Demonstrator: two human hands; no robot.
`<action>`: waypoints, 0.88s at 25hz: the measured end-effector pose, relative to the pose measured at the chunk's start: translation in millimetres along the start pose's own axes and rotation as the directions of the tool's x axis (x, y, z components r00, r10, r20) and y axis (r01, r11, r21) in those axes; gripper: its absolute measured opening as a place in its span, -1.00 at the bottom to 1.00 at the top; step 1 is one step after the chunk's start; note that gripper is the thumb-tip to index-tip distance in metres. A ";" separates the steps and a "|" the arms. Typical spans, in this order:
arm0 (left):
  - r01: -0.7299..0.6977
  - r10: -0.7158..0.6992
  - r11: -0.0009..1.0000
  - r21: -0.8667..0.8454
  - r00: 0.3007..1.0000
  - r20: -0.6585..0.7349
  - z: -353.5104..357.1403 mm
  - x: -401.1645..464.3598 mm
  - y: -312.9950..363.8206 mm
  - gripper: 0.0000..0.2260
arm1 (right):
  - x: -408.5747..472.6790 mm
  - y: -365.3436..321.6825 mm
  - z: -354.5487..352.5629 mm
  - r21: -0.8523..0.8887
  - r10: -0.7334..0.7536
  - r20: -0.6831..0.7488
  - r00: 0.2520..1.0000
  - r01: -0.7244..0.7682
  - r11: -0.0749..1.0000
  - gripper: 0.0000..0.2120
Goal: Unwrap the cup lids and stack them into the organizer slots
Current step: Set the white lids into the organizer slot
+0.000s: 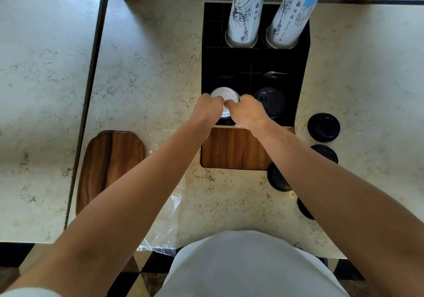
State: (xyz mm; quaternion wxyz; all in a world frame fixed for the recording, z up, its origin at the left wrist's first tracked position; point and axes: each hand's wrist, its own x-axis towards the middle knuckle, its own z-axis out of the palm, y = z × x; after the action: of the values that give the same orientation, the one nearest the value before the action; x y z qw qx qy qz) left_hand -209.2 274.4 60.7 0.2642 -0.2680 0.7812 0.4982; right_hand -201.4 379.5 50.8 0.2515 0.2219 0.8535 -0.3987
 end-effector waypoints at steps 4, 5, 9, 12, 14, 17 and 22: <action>-0.129 0.133 0.989 0.075 0.990 -0.043 -5.4 -12.8 -16.9 -0.63 | -17.4 14.0 0.2 -0.038 -0.126 -0.089 0.988 0.123 0.992 -0.55; -0.148 0.152 0.986 0.079 0.988 -0.040 -6.2 -15.7 -19.9 -0.63 | -22.1 16.7 0.0 -0.033 -0.151 -0.092 0.984 0.149 0.988 -0.55; -0.257 0.267 0.950 0.180 0.963 -0.034 -6.9 -36.5 -38.2 -0.58 | -50.4 29.7 -4.0 0.038 -0.239 -0.093 0.967 0.243 0.969 -0.51; -0.316 0.326 0.913 0.256 0.945 0.006 -3.4 -53.0 -52.6 -0.57 | -70.2 42.9 -7.0 0.074 -0.254 -0.093 0.963 0.261 0.962 -0.51; -0.322 0.327 0.908 0.268 0.945 0.025 -0.2 -64.6 -61.3 -0.57 | -80.2 53.8 -7.3 0.085 -0.240 -0.093 0.966 0.248 0.965 -0.52; -0.335 0.329 0.899 0.282 0.942 0.071 3.6 -85.2 -72.1 -0.68 | -93.3 73.1 -6.3 0.080 -0.209 -0.100 0.973 0.218 0.973 -0.53; -0.334 0.303 0.894 0.298 0.942 0.147 13.6 -93.8 -91.3 -0.68 | -109.3 107.7 -8.2 0.106 -0.125 -0.166 0.978 0.144 0.984 -0.57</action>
State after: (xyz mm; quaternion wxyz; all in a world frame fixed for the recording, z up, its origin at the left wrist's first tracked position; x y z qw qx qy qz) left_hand -77.7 268.6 61.3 0.2562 -0.0658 0.8708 0.4144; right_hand -56.3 429.4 60.3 0.1415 0.2092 0.8590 -0.4454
